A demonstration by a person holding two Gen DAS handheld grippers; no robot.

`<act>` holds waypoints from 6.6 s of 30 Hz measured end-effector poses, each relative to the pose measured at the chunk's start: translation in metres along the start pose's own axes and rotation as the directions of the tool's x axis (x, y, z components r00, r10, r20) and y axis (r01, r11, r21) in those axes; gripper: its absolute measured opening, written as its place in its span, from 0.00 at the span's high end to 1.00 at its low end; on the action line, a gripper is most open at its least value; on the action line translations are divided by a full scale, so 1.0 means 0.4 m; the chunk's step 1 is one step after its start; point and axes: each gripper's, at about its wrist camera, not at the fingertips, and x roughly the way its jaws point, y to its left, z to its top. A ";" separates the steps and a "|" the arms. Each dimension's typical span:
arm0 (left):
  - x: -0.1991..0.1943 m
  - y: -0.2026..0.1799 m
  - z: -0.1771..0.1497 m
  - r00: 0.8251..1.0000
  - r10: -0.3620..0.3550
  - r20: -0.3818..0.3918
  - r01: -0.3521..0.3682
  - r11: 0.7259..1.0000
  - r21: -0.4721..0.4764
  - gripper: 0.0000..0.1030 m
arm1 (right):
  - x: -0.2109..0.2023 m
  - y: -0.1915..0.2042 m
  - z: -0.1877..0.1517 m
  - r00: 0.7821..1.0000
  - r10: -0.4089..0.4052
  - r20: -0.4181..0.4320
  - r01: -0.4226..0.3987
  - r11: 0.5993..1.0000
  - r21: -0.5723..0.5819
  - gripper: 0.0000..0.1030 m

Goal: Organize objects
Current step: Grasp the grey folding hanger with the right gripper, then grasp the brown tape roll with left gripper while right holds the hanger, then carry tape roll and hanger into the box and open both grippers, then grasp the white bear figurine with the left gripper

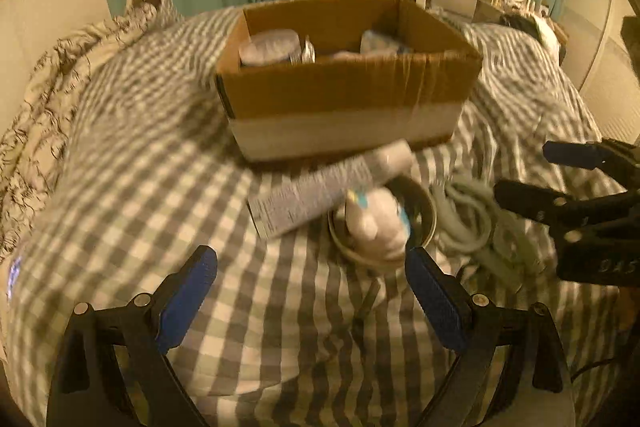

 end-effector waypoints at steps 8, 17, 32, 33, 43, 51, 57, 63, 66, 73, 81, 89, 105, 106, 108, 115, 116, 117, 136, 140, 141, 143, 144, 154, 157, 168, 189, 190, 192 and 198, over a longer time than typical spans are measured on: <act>0.009 0.014 -0.018 1.000 -0.011 -0.007 0.011 1.000 0.001 0.06 | 0.125 0.029 -0.068 0.988 0.015 -0.153 -0.020 0.999 -0.030 0.15; 0.018 0.003 -0.021 1.000 0.007 -0.016 -0.007 1.000 0.027 0.05 | 0.116 0.055 -0.080 0.990 -0.050 -0.130 0.037 0.995 -0.097 0.48; 0.132 -0.089 0.023 0.988 -0.107 -0.112 0.110 0.994 0.023 0.05 | -0.015 -0.011 -0.066 0.999 -0.011 0.047 0.011 1.000 0.009 0.74; 0.147 -0.098 0.027 0.987 -0.101 -0.122 0.106 0.994 0.029 0.05 | -0.013 -0.010 -0.053 0.999 -0.011 0.048 0.011 1.000 0.014 0.74; 0.184 -0.102 0.038 0.984 -0.123 -0.132 0.128 0.991 0.026 0.17 | 0.004 -0.020 -0.049 0.999 0.012 0.043 -0.013 0.999 0.033 0.74; 0.111 -0.095 0.049 0.989 -0.129 -0.074 0.132 0.991 0.037 0.17 | -0.022 -0.018 -0.049 0.998 0.020 0.066 -0.022 0.999 0.031 0.74; 0.036 -0.088 0.076 0.991 -0.136 -0.014 0.137 0.990 0.040 0.17 | -0.071 -0.011 -0.046 0.994 0.024 0.104 -0.027 0.999 0.033 0.74; -0.037 -0.098 0.108 0.987 -0.149 0.054 0.147 0.988 0.050 0.17 | -0.123 -0.006 -0.040 0.991 0.020 0.135 -0.025 0.999 0.035 0.74; -0.075 -0.093 0.121 0.985 -0.149 0.086 0.144 0.988 0.057 0.17 | -0.148 -0.002 -0.036 0.988 0.013 0.153 -0.018 0.999 0.032 0.74; -0.131 -0.087 0.151 0.981 -0.137 0.137 0.127 0.989 0.074 0.17 | -0.195 0.011 -0.016 0.982 0.001 0.191 -0.004 1.000 0.013 0.74; -0.165 -0.053 0.220 0.976 -0.105 0.191 0.093 0.993 0.070 0.17 | -0.234 0.015 0.050 0.970 0.016 0.244 -0.013 1.000 -0.012 0.74; -0.162 0.002 0.323 0.969 -0.053 0.242 0.045 0.998 0.038 0.17 | -0.253 0.007 0.163 0.952 0.033 0.304 -0.026 0.999 -0.030 0.74; 0.000 0.024 0.451 0.977 0.004 0.211 -0.014 0.999 0.046 0.17 | -0.124 -0.003 0.399 0.957 0.031 0.289 -0.017 0.999 -0.051 0.74; 0.013 0.025 0.453 0.978 -0.004 0.207 -0.005 0.999 0.044 0.17 | -0.110 -0.005 0.405 0.957 0.030 0.287 -0.016 0.999 -0.051 0.74; 0.038 0.028 0.455 0.981 -0.012 0.195 0.004 0.999 0.046 0.17 | -0.073 -0.010 0.411 0.961 0.029 0.275 -0.018 0.999 -0.044 0.74; 0.095 0.029 0.449 0.985 -0.004 0.172 -0.007 0.998 0.063 0.17 | 0.028 -0.047 0.404 0.973 0.050 0.223 -0.051 0.999 -0.004 0.74; 0.099 0.031 0.449 0.986 -0.009 0.168 -0.001 0.998 0.062 0.16 | 0.033 -0.052 0.402 0.974 0.052 0.219 -0.053 0.999 0.000 0.74; 0.102 0.031 0.449 0.987 -0.014 0.162 0.004 0.998 0.062 0.16 | 0.038 -0.057 0.401 0.974 0.054 0.218 -0.056 0.998 0.004 0.74; -0.111 0.066 0.412 0.965 0.049 0.259 -0.059 0.998 0.031 0.02 | -0.202 -0.046 0.333 0.933 0.023 0.358 -0.015 1.000 -0.026 0.47; -0.149 0.073 0.368 0.964 0.061 0.258 -0.069 0.997 0.023 0.02 | -0.247 -0.033 0.286 0.931 0.015 0.364 0.006 0.998 -0.056 0.46; -0.153 0.074 0.355 0.966 0.060 0.253 -0.067 0.998 0.021 0.02 | -0.254 -0.028 0.273 0.932 0.011 0.363 0.013 0.998 -0.065 0.46; -0.158 0.075 0.323 0.969 0.059 0.242 -0.065 0.998 0.016 0.02 | -0.259 -0.022 0.245 0.935 0.006 0.354 0.023 0.997 -0.079 0.45; -0.157 0.075 0.305 0.970 0.060 0.235 -0.065 0.998 0.011 0.02 | -0.258 -0.021 0.233 0.937 0.004 0.349 0.026 0.996 -0.082 0.44; -0.053 0.036 0.154 0.991 0.056 0.125 -0.054 0.998 -0.017 0.02 | -0.138 -0.046 0.100 0.973 -0.011 0.228 0.021 0.999 -0.039 0.43; -0.006 0.017 0.116 0.996 0.045 0.075 -0.044 0.999 -0.012 0.02 | -0.083 -0.042 0.063 0.983 -0.015 0.184 0.022 0.999 -0.034 0.43; 0.095 -0.072 0.037 1.000 0.016 -0.027 -0.013 0.995 0.101 0.02 | 0.003 -0.056 0.014 0.994 0.031 0.109 -0.034 0.999 0.020 0.43; 0.122 -0.082 0.023 0.993 -0.108 -0.057 0.112 0.990 0.086 0.46 | 0.011 -0.048 0.009 0.995 0.030 0.091 -0.033 0.999 0.034 0.43; 0.106 -0.076 0.025 0.993 -0.109 -0.044 0.113 0.990 0.079 0.46 | 0.013 -0.046 0.008 0.995 0.030 0.090 -0.033 0.999 0.032 0.43; 0.067 -0.056 0.032 0.995 -0.097 -0.015 0.098 0.993 0.066 0.46 | 0.014 -0.040 0.007 0.996 0.030 0.088 -0.032 0.999 0.022 0.43; 0.006 0.028 0.070 0.998 -0.042 0.049 0.042 0.999 0.009 0.46 | 0.026 -0.005 0.008 0.996 0.045 0.075 -0.044 0.999 -0.024 0.43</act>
